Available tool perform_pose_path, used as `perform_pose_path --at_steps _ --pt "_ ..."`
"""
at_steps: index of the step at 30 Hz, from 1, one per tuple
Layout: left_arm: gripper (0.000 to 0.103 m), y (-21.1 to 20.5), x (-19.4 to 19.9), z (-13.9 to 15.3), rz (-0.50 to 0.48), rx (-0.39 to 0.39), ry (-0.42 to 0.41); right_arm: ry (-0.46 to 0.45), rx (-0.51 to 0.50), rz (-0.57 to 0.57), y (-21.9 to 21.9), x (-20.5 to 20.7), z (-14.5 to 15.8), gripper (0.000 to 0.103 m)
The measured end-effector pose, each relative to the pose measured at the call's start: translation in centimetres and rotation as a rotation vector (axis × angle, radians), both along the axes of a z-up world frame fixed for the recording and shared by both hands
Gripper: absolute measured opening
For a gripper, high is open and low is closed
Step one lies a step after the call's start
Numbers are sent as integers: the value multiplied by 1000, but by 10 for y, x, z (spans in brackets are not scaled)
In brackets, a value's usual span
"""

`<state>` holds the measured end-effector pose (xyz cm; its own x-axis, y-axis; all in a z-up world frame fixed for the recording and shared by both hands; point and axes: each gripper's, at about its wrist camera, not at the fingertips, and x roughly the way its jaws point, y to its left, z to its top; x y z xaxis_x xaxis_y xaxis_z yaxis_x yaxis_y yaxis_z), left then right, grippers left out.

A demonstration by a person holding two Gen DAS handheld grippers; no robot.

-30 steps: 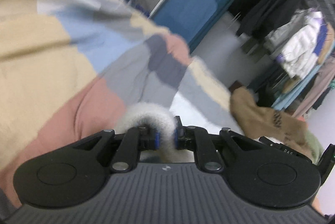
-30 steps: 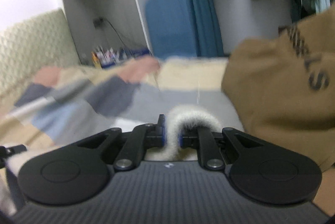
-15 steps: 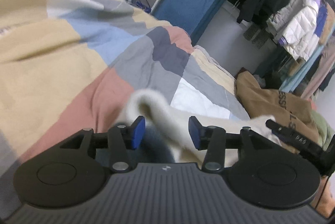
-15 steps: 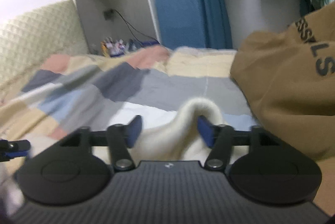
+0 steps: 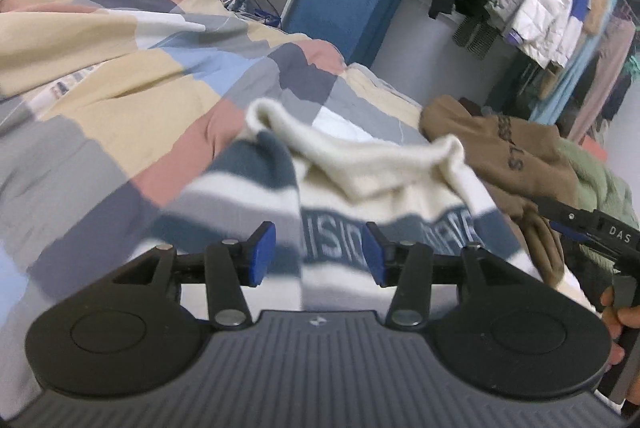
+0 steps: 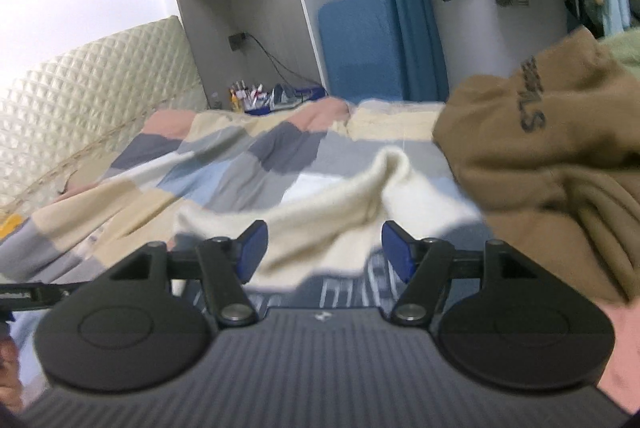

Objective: Fold large clothes
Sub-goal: 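Lower the sweater onto the quilt and open both grippers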

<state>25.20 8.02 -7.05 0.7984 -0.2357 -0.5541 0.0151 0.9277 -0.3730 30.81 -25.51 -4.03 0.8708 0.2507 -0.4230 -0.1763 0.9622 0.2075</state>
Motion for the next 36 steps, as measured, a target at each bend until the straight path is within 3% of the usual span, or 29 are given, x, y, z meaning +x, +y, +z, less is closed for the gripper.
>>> perform_pose_path --at_steps 9,10,11,12,18,21,27,31,33,36 --pt "58 -1 -58 -12 72 48 64 106 8 -112 -25 -84 -19 66" --pt "61 0 -61 -14 80 53 65 116 9 -118 -27 -91 -23 68" --pt "62 2 -63 -17 86 56 70 127 2 -131 -28 -96 -27 79" --pt "62 5 -64 -20 89 52 79 133 -9 -149 -29 -100 -32 86" --pt "62 26 -62 -37 96 -58 131 181 52 -295 -53 -105 -53 86" --pt "62 22 -61 -40 67 -66 137 205 -4 -402 -62 -104 -60 86" --pt "62 -4 -57 -51 -47 -12 155 297 -2 -455 -75 -97 -78 86" --pt "61 -18 -51 -63 -38 112 177 339 -54 -507 -76 -91 -86 86" --pt "57 -19 -49 -69 -21 150 185 339 -42 -540 -82 -91 -88 86" --pt "38 -19 -47 -73 -1 185 193 372 -35 -537 -84 -86 -94 85"
